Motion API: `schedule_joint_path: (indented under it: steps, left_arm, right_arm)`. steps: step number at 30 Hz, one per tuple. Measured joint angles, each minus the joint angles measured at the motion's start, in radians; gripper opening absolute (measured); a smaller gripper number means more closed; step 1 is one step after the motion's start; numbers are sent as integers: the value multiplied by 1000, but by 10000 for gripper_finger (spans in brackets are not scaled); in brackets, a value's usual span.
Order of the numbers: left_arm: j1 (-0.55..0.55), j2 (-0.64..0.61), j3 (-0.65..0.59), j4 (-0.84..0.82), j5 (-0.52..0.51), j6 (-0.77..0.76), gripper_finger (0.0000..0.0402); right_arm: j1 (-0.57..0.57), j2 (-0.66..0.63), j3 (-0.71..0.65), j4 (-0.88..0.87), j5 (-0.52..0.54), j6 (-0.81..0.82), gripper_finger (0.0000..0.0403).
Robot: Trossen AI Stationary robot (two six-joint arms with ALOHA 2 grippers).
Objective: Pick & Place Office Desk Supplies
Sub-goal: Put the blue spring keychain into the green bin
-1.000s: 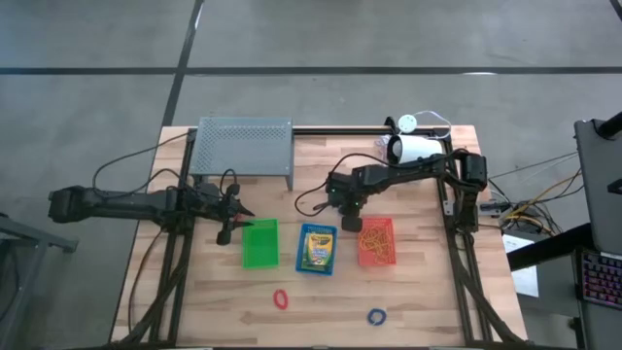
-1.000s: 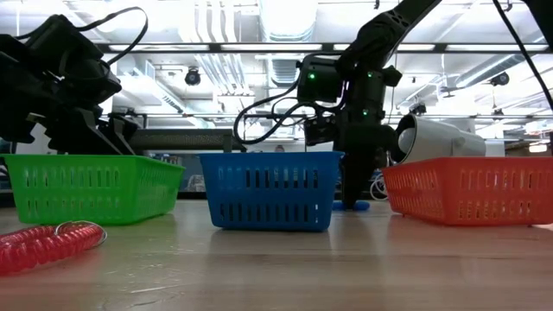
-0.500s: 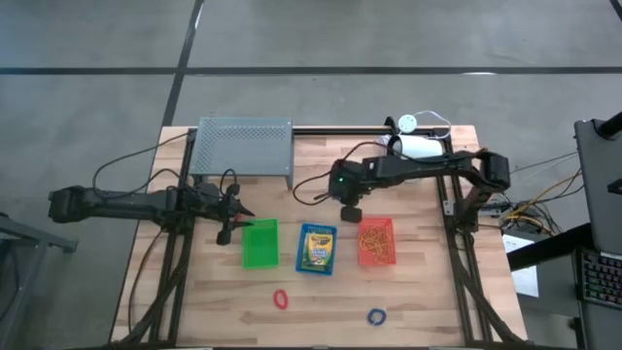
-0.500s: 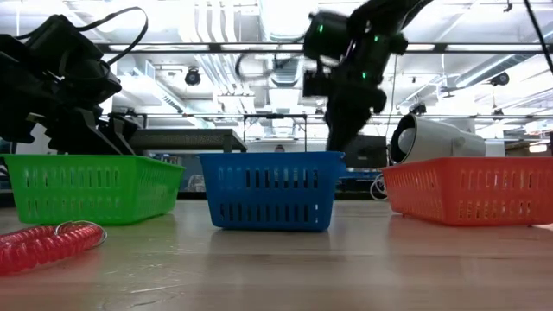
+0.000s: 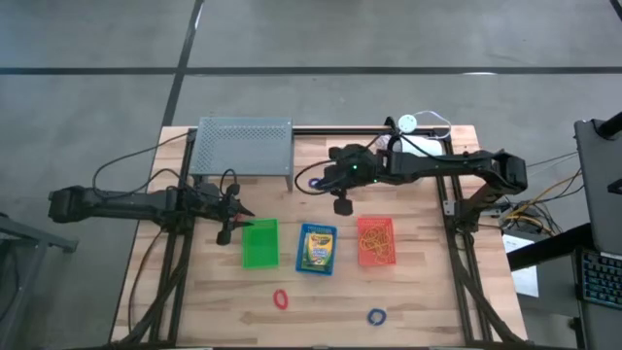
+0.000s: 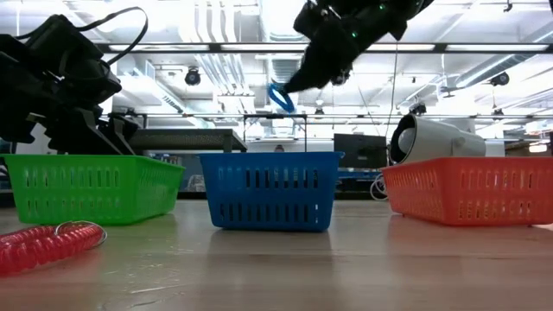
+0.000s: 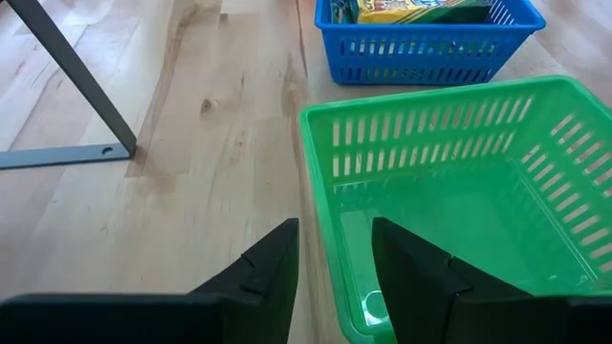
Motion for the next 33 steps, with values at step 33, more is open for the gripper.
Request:
schedule_joint_path:
  steps: [33]
  left_arm:
    - [0,0,0,0,0,0,139]
  right_arm:
    - [70,407,269,247,-370,-147,33]
